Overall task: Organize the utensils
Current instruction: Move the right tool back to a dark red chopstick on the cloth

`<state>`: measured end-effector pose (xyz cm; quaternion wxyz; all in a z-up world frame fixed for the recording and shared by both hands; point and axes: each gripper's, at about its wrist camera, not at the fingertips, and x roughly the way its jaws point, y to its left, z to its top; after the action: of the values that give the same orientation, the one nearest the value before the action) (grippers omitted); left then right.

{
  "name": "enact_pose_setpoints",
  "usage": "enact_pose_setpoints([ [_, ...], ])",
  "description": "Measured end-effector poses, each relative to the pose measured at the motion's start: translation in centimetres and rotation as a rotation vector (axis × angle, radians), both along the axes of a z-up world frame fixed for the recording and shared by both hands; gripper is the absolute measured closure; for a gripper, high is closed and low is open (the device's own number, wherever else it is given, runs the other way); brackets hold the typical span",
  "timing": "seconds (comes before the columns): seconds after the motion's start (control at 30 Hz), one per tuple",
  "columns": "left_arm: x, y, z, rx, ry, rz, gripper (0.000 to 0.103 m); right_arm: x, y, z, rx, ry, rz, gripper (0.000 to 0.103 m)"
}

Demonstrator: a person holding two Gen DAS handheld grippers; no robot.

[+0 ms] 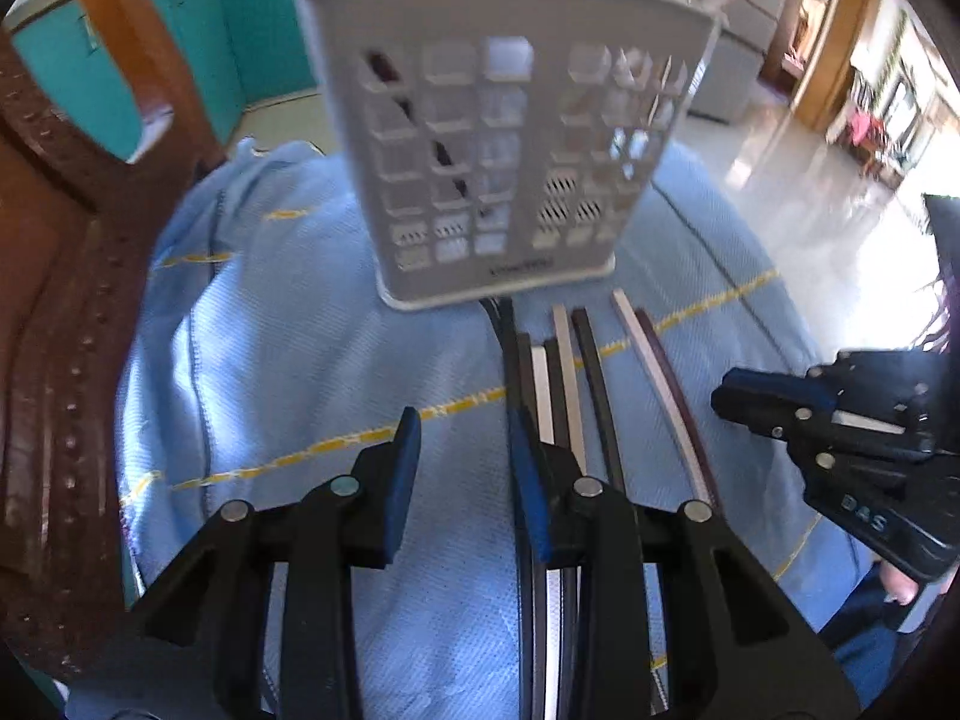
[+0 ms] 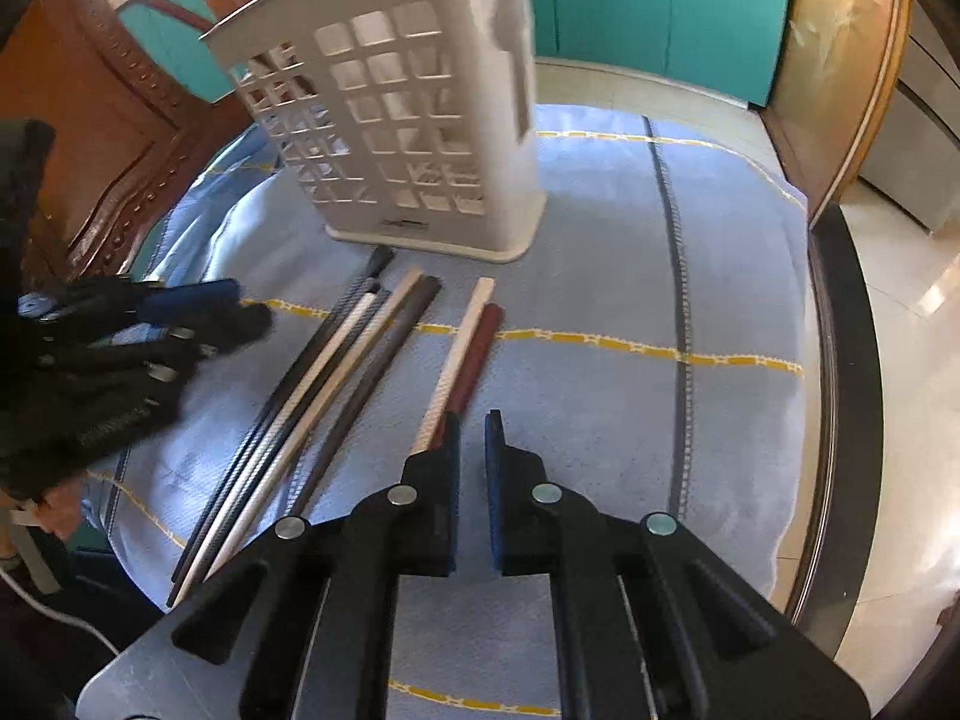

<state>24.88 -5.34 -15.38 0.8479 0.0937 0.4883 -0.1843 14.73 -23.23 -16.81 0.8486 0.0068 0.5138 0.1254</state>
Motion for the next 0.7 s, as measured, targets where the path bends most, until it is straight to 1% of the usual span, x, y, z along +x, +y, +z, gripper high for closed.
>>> enact_pose_setpoints([
  [0.03, 0.0, -0.2, -0.3, 0.009, 0.003, -0.004, 0.071, 0.1, 0.5, 0.0, -0.004, 0.002, 0.012, 0.091],
  [0.07, 0.1, -0.4, -0.7, 0.015, 0.008, -0.009, 0.071, 0.0, 1.0, -0.1, -0.01, 0.007, 0.022, 0.086],
  [0.13, 0.2, -0.5, -1.1, 0.011, 0.026, -0.023, 0.071, -0.1, 1.6, -0.4, -0.024, 0.007, 0.033, 0.08],
  [0.23, 0.3, -0.8, -1.9, 0.027, 0.042, -0.029, 0.071, -0.3, 2.1, -0.7, -0.036, 0.013, 0.042, 0.075],
  [0.27, 0.3, -0.9, -1.9, 0.029, 0.031, -0.031, 0.071, -0.2, 2.2, -0.8, -0.04, 0.015, 0.043, 0.074],
  [0.37, 0.1, -0.8, -2.0, 0.021, 0.045, -0.046, 0.072, -0.2, 2.5, -1.2, -0.057, 0.022, 0.048, 0.073],
  [0.4, 0.0, -0.8, -2.0, 0.011, 0.055, -0.05, 0.075, -0.1, 2.7, -1.3, -0.063, 0.025, 0.049, 0.073],
  [0.43, -0.3, -0.9, -1.9, 0.004, 0.061, -0.055, 0.083, -0.1, 2.9, -1.5, -0.068, 0.027, 0.052, 0.073],
  [0.47, -0.4, -0.9, -1.9, -0.001, 0.065, -0.065, 0.088, 0.0, 3.1, -1.7, -0.072, 0.029, 0.052, 0.073],
  [0.5, -0.6, -1.0, -1.9, 0.004, 0.063, -0.07, 0.089, 0.0, 3.2, -1.9, -0.08, 0.032, 0.053, 0.073],
  [0.57, -1.6, -1.3, -2.0, 0.007, 0.062, -0.073, 0.094, 0.0, 3.5, -2.1, -0.096, 0.025, 0.056, 0.073],
  [0.67, -2.3, -1.1, -1.9, 0.008, 0.075, -0.064, 0.096, 0.0, 4.2, -2.3, -0.121, 0.011, 0.069, 0.073],
  [0.7, -2.6, -1.0, -1.9, 0.005, 0.081, -0.063, 0.096, -0.1, 4.5, -2.3, -0.128, 0.007, 0.083, 0.074],
])
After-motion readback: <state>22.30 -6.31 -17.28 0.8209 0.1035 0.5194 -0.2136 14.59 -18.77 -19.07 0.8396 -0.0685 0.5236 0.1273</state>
